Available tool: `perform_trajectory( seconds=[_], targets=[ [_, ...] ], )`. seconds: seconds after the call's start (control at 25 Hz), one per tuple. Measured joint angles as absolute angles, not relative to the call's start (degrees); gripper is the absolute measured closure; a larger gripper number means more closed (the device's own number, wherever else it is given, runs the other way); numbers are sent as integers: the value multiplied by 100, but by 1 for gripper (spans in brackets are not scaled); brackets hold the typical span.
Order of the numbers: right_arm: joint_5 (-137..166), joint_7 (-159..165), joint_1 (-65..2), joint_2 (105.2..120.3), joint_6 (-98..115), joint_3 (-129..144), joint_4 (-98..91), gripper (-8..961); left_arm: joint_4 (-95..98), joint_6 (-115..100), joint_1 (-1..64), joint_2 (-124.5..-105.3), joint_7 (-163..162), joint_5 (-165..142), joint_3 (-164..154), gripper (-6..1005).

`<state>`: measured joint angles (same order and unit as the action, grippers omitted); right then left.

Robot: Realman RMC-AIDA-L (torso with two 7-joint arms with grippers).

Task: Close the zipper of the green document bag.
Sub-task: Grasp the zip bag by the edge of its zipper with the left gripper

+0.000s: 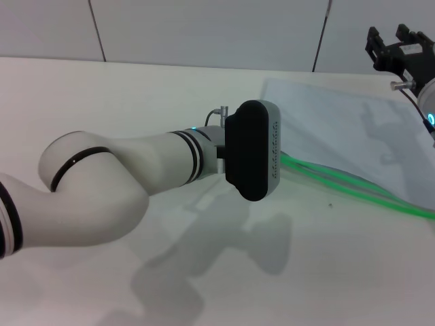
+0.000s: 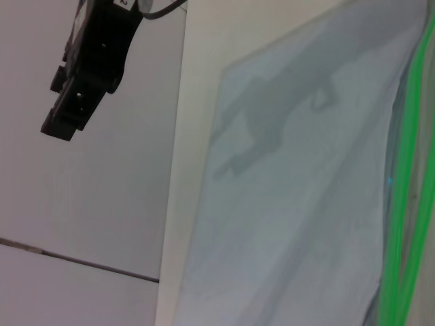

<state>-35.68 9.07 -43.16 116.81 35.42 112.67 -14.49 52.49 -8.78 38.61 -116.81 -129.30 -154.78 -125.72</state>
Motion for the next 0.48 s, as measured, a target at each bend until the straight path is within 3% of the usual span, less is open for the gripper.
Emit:
perform_trajectory(
  seconds=[0.48],
  targets=[
    [-3544, 918, -4324, 11681, 3542, 11272, -1455, 431, 5047, -766, 3924, -11673, -12952, -15477, -12568, 183]
  ],
)
